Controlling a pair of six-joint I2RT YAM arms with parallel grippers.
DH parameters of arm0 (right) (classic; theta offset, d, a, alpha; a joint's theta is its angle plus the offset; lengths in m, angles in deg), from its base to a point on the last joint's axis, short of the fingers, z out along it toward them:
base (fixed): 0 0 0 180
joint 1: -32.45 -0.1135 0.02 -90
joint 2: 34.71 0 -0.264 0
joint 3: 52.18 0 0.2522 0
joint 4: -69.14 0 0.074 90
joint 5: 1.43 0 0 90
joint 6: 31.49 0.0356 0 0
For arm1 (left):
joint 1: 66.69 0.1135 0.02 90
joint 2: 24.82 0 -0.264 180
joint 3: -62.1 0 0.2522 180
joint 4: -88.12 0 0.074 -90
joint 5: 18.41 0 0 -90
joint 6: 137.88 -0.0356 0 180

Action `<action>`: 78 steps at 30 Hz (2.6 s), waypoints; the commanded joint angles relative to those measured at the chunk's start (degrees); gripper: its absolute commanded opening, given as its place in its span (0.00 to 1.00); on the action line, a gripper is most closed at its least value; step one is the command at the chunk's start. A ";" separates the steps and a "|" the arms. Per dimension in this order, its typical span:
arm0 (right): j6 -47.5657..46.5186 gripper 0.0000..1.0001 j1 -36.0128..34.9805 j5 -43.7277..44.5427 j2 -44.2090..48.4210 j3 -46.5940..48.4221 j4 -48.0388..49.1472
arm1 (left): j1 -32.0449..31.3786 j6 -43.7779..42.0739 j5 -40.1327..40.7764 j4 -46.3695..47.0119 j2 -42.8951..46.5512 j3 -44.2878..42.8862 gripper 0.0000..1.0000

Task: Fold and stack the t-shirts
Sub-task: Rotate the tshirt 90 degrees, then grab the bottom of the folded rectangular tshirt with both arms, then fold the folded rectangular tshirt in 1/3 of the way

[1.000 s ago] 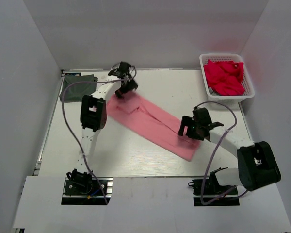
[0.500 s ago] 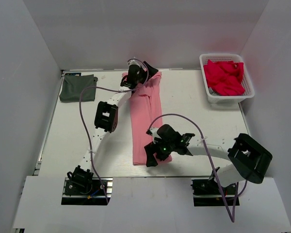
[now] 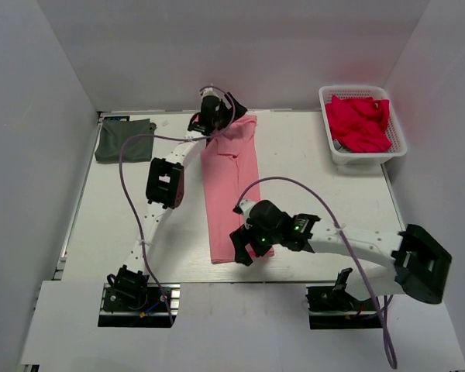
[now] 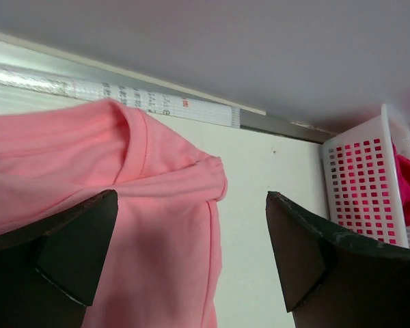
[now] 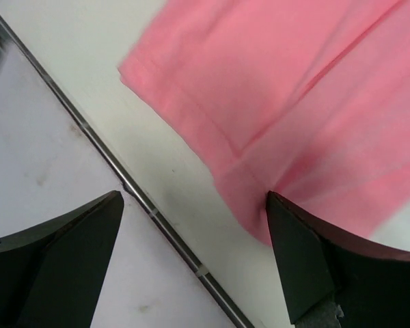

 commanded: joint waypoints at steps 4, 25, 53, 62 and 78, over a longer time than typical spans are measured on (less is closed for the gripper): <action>3.29 0.90 -0.03 10.26 13.02 1.24 -1.75 | 0.78 -14.42 1.93 -10.21 27.38 5.08 0.99; 17.37 0.90 6.73 14.97 12.50 -7.28 -9.41 | -9.23 -7.33 -10.37 -25.78 91.89 101.63 0.99; 18.24 0.29 13.68 -2.20 5.47 -13.70 2.46 | -23.56 -2.48 -5.19 -25.88 81.20 110.29 0.13; 16.05 0.00 13.68 2.27 6.35 -6.25 -1.93 | -23.57 -2.48 -2.83 -28.15 84.97 103.27 0.00; 12.45 0.00 19.12 23.80 -8.76 20.12 -6.15 | -14.61 -2.57 13.97 -39.41 68.55 73.14 0.00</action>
